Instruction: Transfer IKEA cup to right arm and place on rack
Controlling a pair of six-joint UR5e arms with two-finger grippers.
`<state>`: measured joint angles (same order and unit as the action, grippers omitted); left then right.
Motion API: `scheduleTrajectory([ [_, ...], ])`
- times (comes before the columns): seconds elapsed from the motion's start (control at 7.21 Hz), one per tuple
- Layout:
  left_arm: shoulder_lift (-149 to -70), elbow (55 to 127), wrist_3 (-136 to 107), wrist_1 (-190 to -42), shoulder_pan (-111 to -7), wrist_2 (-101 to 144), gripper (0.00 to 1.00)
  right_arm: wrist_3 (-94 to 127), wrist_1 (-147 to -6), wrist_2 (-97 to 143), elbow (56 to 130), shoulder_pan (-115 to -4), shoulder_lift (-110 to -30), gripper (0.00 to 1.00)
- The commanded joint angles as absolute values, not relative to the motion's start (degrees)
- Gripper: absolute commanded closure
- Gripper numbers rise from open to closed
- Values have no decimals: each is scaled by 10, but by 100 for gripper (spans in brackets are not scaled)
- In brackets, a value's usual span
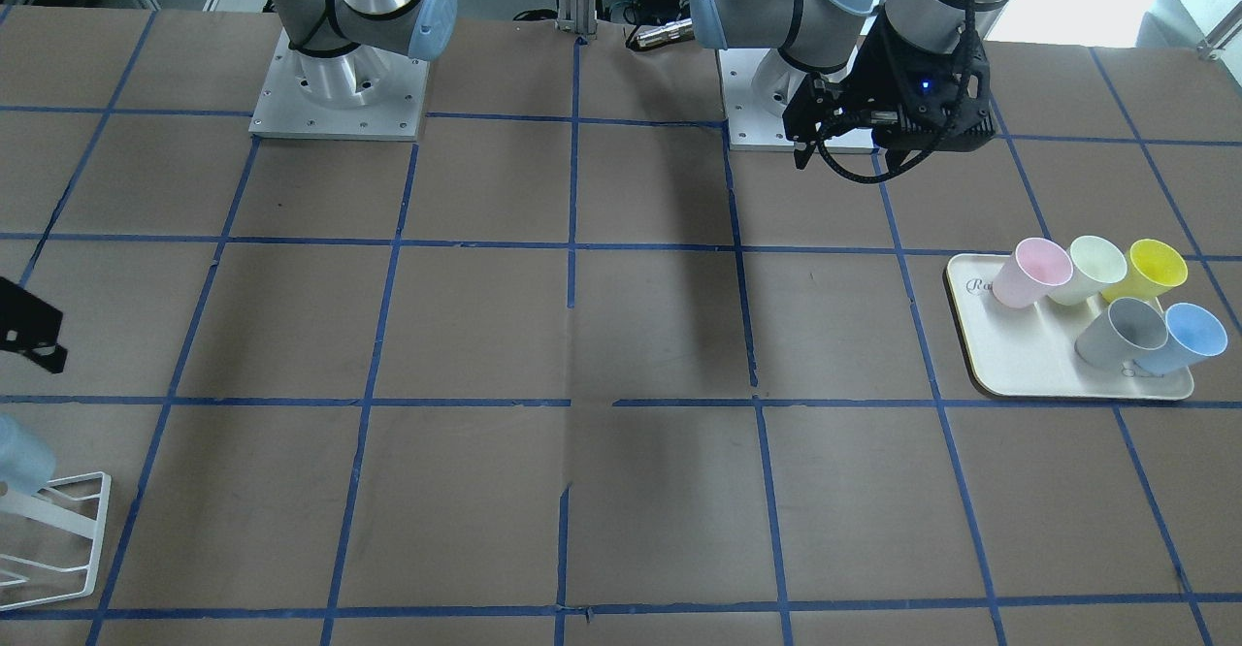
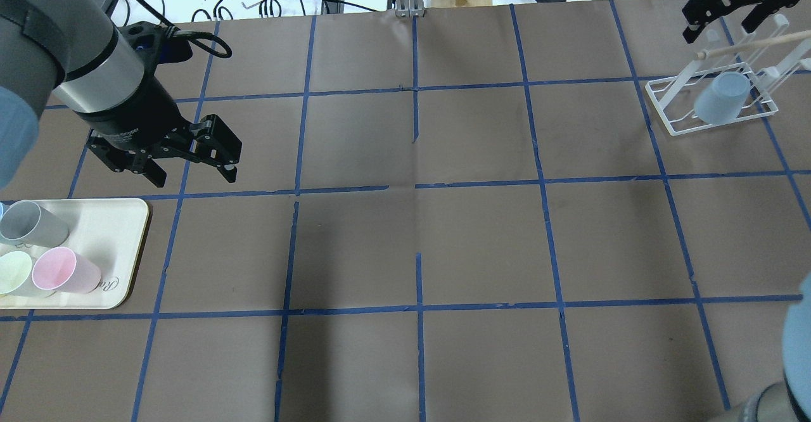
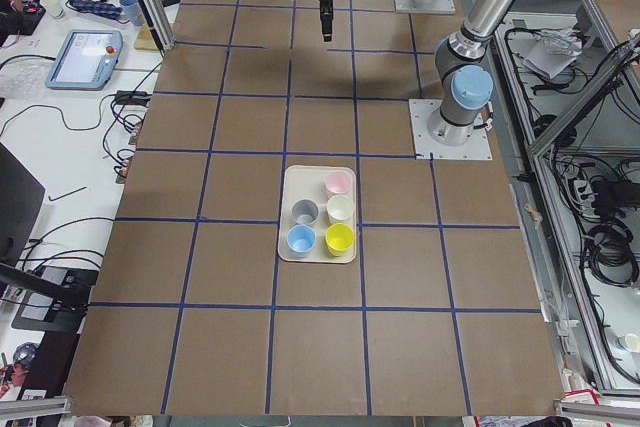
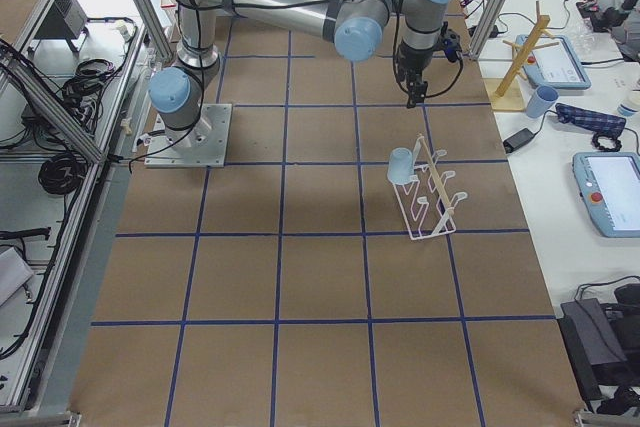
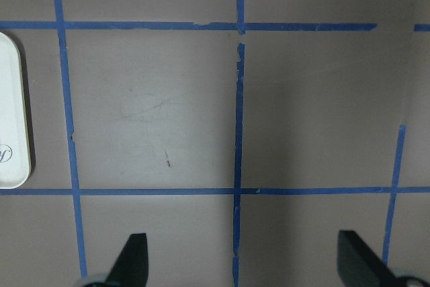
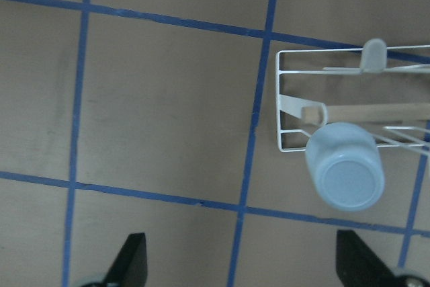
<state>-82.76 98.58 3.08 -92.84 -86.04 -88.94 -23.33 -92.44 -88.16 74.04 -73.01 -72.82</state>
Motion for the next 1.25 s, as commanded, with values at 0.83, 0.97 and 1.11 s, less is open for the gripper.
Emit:
scheduleTrajectory([
  [0.83,-817,981,47,-927,-860,-889,0,46,-922,-927,823,-909,-837,0],
  [0.97,-816,981,47,-929,-860,-890,0,40,-922,-929,824,-907,-837,0],
  [1.11,-815,981,47,-930,-860,-890,0,45,-922,-929,824,-908,-836,0],
])
